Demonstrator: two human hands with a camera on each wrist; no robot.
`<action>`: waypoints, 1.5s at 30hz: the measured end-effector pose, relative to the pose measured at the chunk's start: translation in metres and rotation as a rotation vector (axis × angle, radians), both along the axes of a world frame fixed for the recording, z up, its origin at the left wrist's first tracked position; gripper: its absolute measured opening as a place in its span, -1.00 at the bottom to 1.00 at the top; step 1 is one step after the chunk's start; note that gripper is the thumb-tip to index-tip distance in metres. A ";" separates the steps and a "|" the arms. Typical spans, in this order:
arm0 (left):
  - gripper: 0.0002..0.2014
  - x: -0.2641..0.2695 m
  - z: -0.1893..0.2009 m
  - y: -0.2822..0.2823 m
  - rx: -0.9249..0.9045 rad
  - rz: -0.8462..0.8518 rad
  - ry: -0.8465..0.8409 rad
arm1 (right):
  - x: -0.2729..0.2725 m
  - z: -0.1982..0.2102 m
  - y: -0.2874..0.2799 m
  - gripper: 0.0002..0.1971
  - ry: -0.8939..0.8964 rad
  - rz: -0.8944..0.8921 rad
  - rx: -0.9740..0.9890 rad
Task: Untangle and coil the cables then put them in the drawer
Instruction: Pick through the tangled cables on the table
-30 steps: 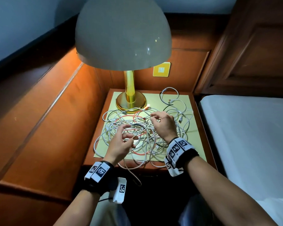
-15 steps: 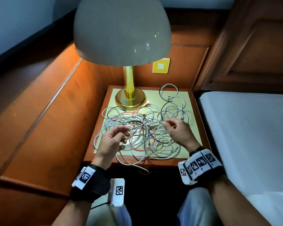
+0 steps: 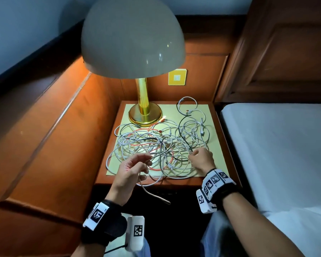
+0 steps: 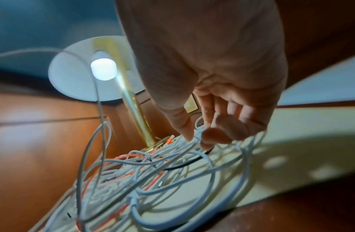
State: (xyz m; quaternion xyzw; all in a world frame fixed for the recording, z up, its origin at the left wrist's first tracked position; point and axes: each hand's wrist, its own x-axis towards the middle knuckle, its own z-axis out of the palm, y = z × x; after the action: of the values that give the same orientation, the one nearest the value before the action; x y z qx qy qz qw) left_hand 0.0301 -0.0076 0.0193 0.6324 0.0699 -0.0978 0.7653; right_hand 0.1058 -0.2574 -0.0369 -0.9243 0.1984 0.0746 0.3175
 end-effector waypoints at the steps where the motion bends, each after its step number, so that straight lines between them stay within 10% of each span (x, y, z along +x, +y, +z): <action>1: -0.69 -0.001 -0.002 0.000 0.013 -0.009 0.004 | 0.003 -0.003 -0.003 -0.79 0.007 -0.002 0.036; 14: -0.70 -0.009 -0.007 -0.012 0.025 -0.014 0.019 | -0.003 -0.012 0.006 -0.98 -0.048 -0.090 0.239; 29: -0.87 -0.026 -0.034 -0.010 0.270 -0.117 -0.054 | -0.039 0.097 -0.015 -0.92 -0.493 -0.006 0.743; 37: -0.26 -0.044 -0.038 -0.008 0.505 0.017 -0.070 | -0.120 0.095 -0.012 -0.93 -0.397 0.101 0.911; 45: -0.81 -0.066 0.017 -0.028 0.361 -0.076 -0.315 | -0.152 0.074 0.003 -0.88 -0.344 0.236 0.901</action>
State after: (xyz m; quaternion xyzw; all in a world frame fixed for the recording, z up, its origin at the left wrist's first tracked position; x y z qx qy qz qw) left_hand -0.0359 -0.0352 0.0366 0.7687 -0.0578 -0.0125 0.6369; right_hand -0.0462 -0.2541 0.0372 -0.7101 -0.0146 0.0347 0.7031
